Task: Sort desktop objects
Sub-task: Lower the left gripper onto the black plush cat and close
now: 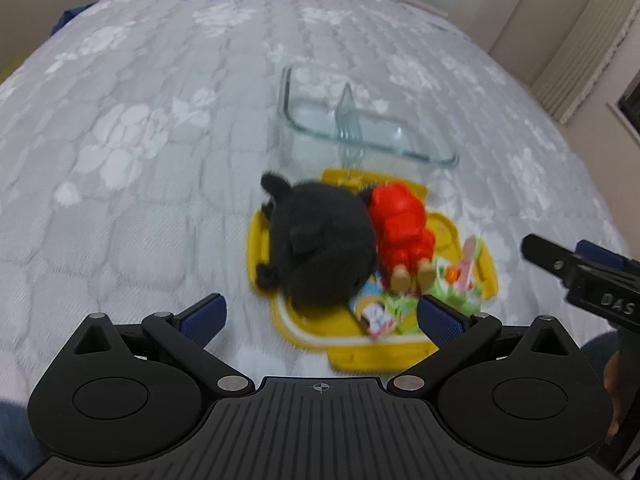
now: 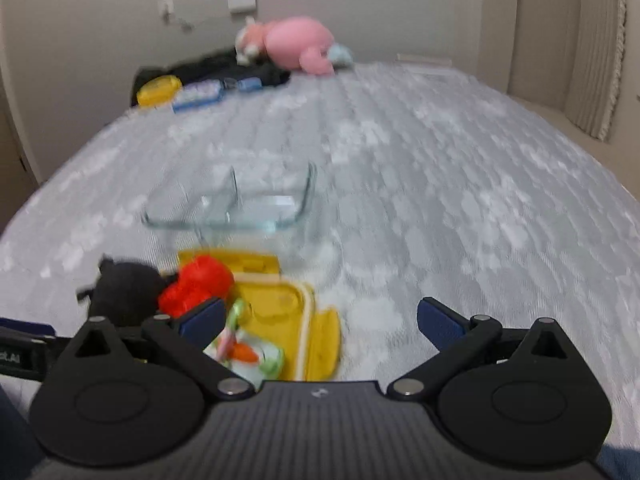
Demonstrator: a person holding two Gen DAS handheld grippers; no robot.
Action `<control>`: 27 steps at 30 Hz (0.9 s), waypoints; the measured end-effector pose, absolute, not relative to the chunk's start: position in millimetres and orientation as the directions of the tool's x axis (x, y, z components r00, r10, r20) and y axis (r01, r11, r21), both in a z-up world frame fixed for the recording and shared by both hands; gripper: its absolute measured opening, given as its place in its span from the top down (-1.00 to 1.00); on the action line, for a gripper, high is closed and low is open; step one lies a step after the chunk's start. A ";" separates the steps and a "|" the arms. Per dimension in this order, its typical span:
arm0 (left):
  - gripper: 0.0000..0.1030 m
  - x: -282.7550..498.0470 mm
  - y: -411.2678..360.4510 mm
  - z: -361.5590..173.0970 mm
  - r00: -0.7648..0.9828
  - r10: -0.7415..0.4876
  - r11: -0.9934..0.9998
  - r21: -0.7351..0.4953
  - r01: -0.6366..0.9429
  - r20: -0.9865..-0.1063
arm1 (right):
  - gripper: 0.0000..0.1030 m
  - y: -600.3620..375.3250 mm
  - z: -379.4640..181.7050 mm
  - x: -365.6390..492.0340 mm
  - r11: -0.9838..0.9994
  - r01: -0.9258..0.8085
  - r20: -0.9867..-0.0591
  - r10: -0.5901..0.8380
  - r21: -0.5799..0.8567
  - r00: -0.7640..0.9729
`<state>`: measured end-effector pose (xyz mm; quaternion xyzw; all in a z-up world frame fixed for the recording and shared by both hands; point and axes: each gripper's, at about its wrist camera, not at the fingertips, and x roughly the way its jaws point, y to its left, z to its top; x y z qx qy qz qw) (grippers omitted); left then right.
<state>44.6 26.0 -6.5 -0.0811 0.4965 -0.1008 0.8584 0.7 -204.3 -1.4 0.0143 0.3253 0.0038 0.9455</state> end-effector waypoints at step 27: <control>-1.00 101.3 18.5 -39.8 0.478 -0.298 0.954 -0.281 0.109 -0.826 | -0.57 -223.5 -35.9 31.6 0.974 -0.019 -0.714 0.179 0.225 0.677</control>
